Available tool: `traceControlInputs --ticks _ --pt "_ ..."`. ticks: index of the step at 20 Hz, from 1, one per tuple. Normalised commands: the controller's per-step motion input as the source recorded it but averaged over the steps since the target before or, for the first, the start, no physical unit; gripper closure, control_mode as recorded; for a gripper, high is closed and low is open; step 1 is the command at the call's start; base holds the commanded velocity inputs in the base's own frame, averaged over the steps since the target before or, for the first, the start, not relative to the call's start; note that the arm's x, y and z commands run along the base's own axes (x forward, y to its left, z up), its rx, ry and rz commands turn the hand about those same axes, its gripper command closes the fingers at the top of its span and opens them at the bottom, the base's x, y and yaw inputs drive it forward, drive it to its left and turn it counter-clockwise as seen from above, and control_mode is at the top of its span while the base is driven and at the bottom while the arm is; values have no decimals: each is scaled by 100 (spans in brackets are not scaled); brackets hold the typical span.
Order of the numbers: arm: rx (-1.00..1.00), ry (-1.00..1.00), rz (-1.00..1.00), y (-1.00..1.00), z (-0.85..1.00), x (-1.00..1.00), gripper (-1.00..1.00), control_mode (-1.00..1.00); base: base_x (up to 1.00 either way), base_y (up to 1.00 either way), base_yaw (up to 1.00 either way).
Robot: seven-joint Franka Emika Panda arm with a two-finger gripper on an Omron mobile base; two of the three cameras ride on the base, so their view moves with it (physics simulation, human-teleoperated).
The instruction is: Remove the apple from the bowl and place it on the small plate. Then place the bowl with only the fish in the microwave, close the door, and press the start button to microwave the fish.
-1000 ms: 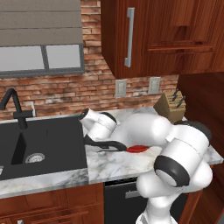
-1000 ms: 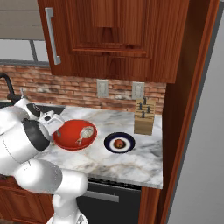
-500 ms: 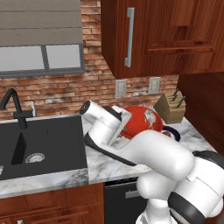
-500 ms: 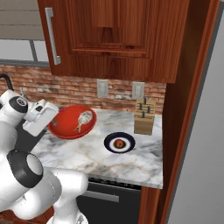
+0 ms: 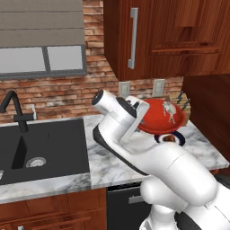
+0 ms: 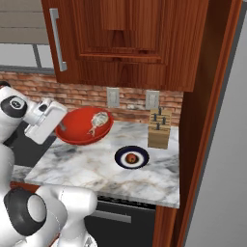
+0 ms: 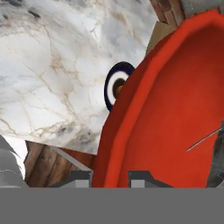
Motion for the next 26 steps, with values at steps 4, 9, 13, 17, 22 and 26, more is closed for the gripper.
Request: traceControlInputs --ticks 4,9,13,17,22,26 --pt "-3 3 0 -36 8 -48 100 -100 0 0 0" --pt "0 0 0 -14 7 -34 100 -100 0 0 0" --pt "-1 3 0 1 19 -20 100 -100 0 0 0" --pt "0 2 0 0 8 -28 100 -100 0 0 0" --pt "-4 10 0 10 -2 0 100 -100 0 0 0" --pt "0 3 0 0 -15 0 100 -100 0 0 0"
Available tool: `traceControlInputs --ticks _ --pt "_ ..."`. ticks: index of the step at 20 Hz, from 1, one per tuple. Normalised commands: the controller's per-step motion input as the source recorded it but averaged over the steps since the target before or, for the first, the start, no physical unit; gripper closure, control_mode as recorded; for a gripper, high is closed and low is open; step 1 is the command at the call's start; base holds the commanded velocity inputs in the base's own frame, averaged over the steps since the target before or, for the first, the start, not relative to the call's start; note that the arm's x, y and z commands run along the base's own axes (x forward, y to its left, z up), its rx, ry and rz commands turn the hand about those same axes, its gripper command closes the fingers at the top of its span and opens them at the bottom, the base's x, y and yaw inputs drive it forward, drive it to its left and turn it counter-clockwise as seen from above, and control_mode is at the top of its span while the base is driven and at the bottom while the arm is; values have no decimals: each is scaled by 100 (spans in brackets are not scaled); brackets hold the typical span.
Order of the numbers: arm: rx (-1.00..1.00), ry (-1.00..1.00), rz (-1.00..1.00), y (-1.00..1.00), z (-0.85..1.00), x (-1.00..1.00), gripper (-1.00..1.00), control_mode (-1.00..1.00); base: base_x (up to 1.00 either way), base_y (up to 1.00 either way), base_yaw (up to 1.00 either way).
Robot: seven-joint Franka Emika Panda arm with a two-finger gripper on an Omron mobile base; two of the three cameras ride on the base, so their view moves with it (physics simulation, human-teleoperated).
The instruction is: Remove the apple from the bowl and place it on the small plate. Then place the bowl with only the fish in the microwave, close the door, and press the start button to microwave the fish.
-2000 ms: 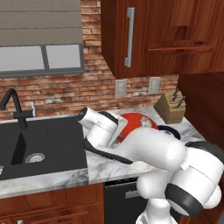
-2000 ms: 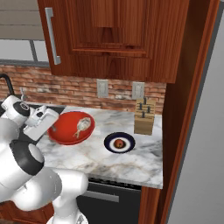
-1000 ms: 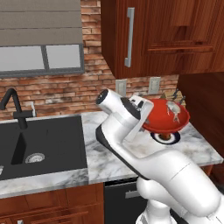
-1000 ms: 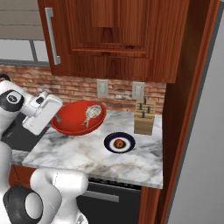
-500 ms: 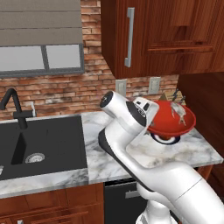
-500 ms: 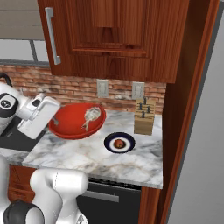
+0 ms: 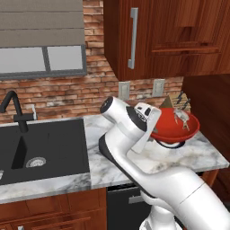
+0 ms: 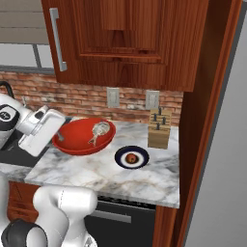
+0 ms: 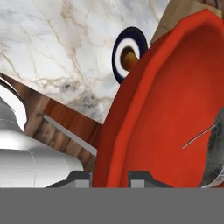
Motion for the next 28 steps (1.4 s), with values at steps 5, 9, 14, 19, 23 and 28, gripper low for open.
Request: traceControlInputs --ticks 5,9,14,19,23,28 --pt "0 0 0 0 -6 -16 100 100 -30 2 0" --pt "0 0 0 0 0 0 100 100 -100 13 -3" --pt "0 0 0 0 0 0 100 100 -100 47 -11" --pt "0 0 0 0 0 0 100 100 -100 37 -18" --pt "0 0 0 0 0 0 100 100 -100 25 -22" --pt "0 0 0 0 0 0 100 100 -100 7 -22"
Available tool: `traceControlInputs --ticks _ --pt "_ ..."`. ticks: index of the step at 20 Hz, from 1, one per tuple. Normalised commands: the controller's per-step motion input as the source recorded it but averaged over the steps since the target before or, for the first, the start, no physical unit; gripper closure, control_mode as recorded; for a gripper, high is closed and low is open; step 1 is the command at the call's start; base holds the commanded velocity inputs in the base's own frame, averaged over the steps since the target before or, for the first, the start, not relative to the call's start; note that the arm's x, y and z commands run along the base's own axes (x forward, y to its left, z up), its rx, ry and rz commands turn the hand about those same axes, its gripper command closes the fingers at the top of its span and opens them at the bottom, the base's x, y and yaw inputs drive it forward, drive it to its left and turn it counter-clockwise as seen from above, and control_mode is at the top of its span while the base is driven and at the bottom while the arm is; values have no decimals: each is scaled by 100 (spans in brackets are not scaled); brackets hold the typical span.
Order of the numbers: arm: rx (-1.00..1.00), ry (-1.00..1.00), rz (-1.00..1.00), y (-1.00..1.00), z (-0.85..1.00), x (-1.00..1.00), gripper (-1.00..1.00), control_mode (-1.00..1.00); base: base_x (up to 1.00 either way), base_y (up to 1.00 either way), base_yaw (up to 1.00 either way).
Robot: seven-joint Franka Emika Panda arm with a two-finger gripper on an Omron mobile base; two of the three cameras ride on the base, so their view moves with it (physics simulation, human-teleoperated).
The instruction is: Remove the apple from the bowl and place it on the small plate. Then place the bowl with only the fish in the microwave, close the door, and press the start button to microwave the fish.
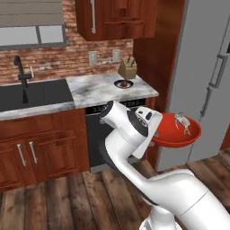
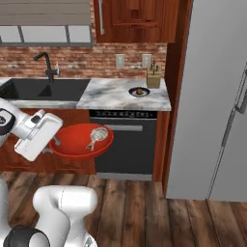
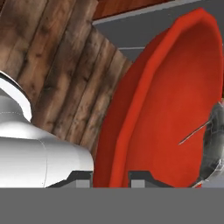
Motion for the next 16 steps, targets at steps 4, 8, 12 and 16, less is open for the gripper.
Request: traceControlInputs --ticks 4,8,12,16 --pt "0 0 0 0 0 0 100 100 -91 0 -17" --pt "0 0 0 0 0 0 100 100 -17 -25 -23" --pt "0 0 0 0 0 0 100 100 41 -98 -11" --pt "0 0 0 0 0 0 100 100 35 -100 0"
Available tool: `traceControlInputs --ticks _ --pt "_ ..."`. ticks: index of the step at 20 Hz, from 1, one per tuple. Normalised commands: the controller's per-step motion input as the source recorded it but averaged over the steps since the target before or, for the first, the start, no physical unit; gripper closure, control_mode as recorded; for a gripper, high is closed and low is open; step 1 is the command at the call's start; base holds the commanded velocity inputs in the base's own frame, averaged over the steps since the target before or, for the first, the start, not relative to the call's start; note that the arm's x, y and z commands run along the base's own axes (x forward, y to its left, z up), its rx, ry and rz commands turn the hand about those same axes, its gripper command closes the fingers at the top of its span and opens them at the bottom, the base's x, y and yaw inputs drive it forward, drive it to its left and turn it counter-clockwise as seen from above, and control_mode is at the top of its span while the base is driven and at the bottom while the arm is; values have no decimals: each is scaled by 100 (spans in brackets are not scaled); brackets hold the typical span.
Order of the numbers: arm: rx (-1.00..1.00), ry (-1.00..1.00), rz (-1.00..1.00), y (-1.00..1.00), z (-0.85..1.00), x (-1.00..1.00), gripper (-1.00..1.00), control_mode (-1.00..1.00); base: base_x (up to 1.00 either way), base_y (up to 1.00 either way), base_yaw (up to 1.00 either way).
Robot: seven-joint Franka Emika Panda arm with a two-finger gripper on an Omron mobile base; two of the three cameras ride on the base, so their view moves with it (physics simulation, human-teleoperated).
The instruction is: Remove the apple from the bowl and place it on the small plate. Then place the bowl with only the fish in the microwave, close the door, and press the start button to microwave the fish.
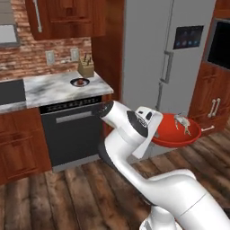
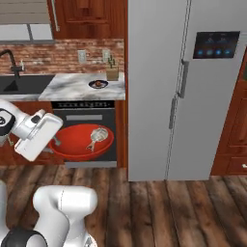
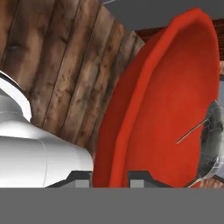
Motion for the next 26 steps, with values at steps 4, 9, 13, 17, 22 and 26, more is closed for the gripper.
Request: traceControlInputs --ticks 4,9,13,17,22,26 --pt "0 0 0 0 0 0 100 100 41 -100 0" --pt "0 0 0 0 0 0 100 100 45 -100 0" --pt "0 0 0 0 0 0 100 100 54 -100 0" --pt "0 0 0 0 0 0 100 100 55 -100 0" --pt "0 0 0 0 0 0 100 100 45 -100 0" --pt "0 0 0 0 0 0 100 100 41 -100 0"
